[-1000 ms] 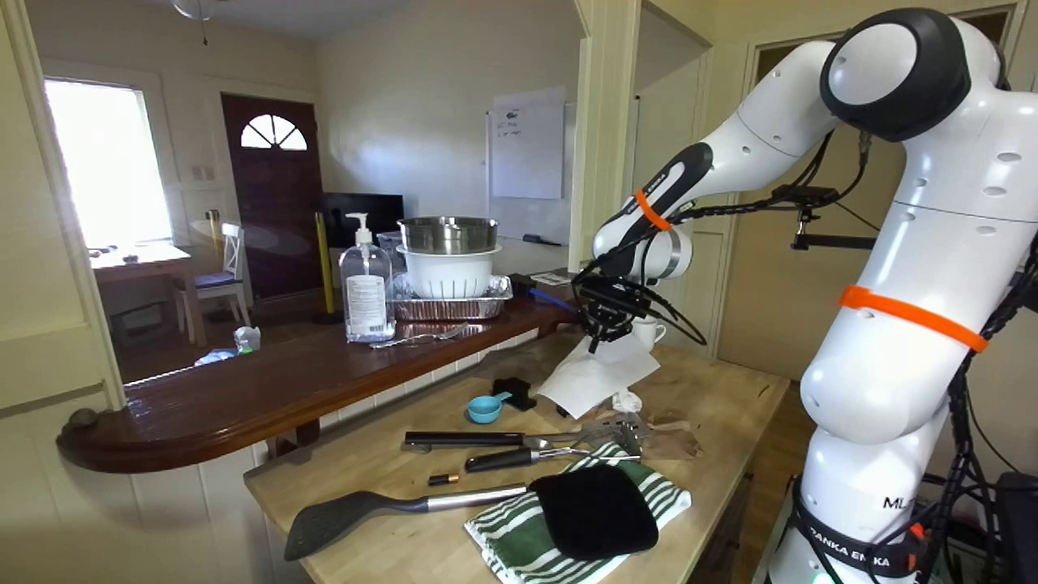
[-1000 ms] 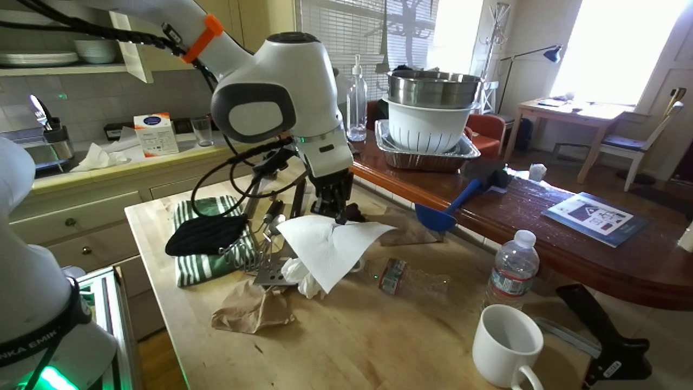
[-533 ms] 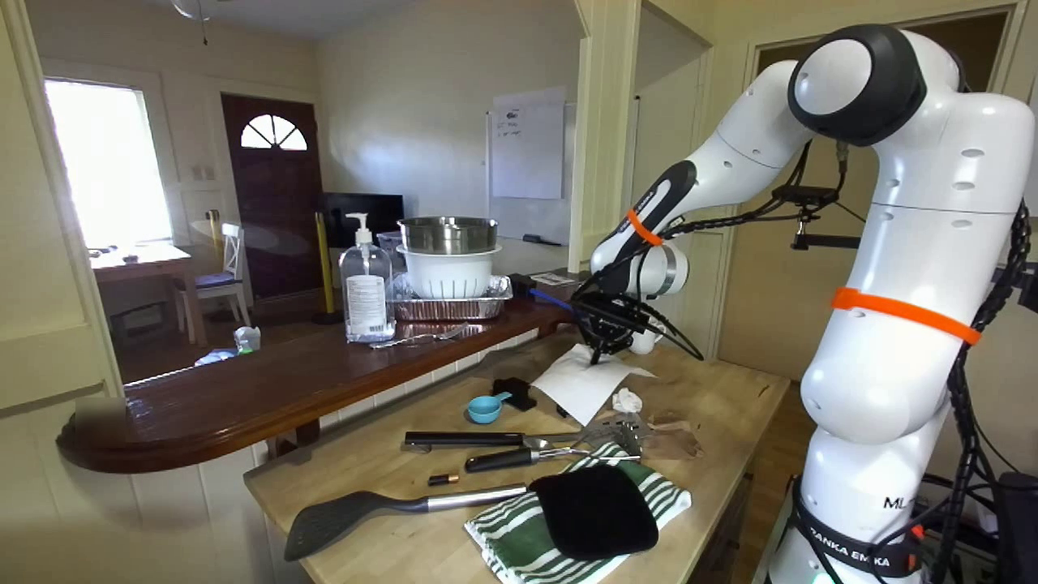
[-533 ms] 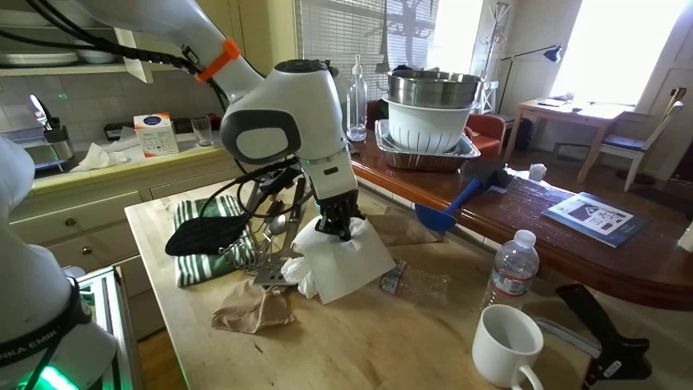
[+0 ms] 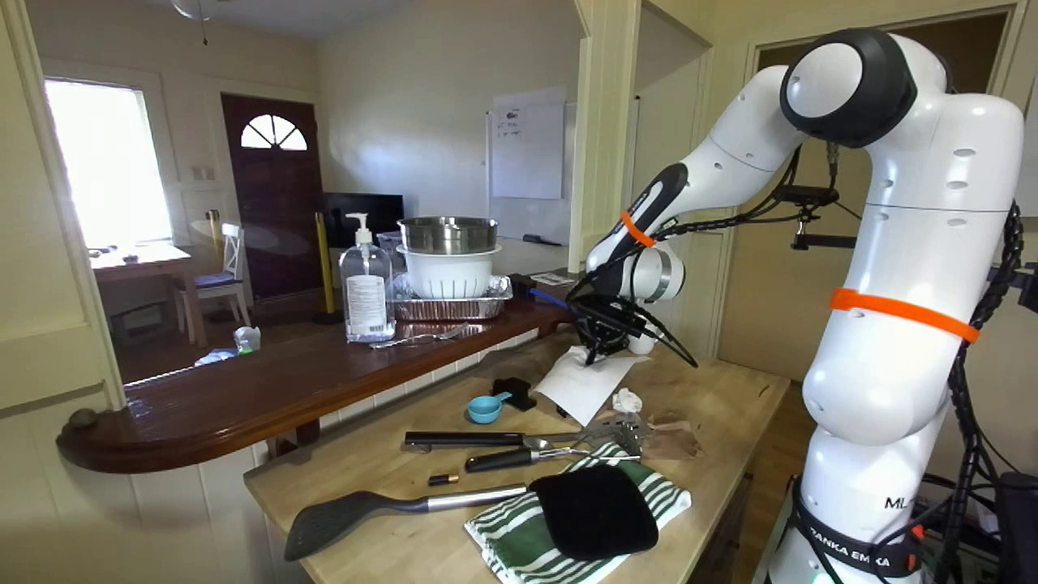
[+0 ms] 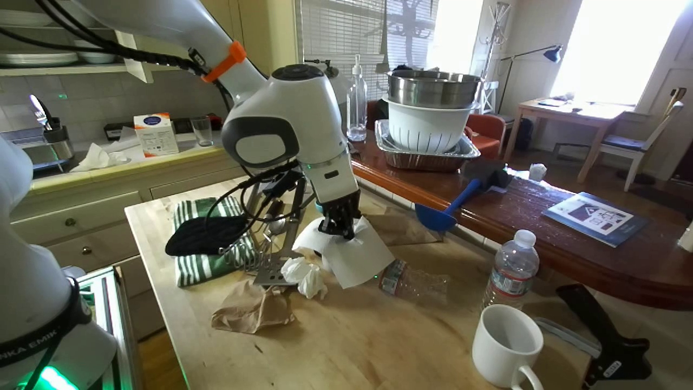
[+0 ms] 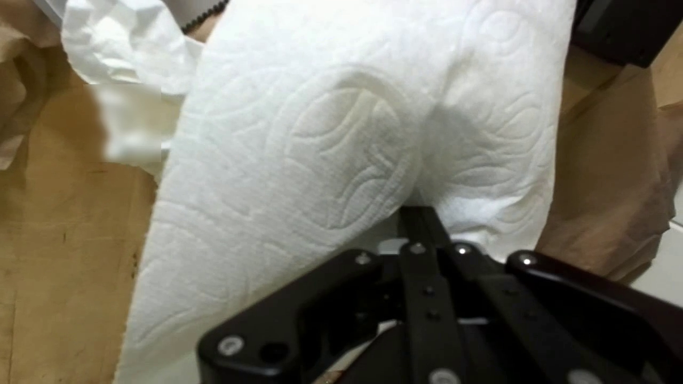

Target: Put the paper towel in the cup

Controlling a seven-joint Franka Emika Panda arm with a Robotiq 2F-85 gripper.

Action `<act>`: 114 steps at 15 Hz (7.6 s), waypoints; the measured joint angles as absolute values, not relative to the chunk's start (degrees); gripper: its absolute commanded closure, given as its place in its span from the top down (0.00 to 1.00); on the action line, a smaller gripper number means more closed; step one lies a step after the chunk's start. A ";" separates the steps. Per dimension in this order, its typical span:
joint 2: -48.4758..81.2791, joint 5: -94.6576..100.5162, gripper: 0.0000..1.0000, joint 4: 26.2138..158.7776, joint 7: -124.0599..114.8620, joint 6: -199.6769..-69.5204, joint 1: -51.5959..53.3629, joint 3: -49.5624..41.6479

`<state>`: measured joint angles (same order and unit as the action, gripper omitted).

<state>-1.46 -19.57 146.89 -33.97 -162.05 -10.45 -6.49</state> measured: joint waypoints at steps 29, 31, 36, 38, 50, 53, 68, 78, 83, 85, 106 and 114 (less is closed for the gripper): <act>1.29 -16.28 0.00 146.74 -29.05 -161.64 -9.72 -6.78; 1.32 -15.45 0.00 146.73 -25.50 -161.40 -9.71 -6.84; 1.53 -15.22 0.00 146.53 -17.75 -160.81 -9.71 -6.84; 1.74 -15.22 0.00 146.31 -15.83 -160.50 -9.71 -6.84; -1.32 -13.67 0.76 144.46 -16.01 -155.52 -9.72 -7.71; -3.22 -12.89 0.99 143.95 -17.82 -154.09 -9.72 -7.74; -9.31 -11.86 0.50 141.69 -25.21 -144.07 -9.73 -6.58; -7.53 -9.07 0.00 141.75 -28.51 -144.11 -10.46 -6.39; -5.01 -8.37 0.00 141.78 -29.23 -144.35 -10.53 -6.53; -3.83 -8.05 0.00 141.86 -29.45 -145.39 -10.53 -6.55; 2.61 -0.43 0.00 143.88 -30.05 -154.53 -8.74 -7.29; 3.07 1.50 0.00 143.86 -26.53 -154.52 -8.17 -7.30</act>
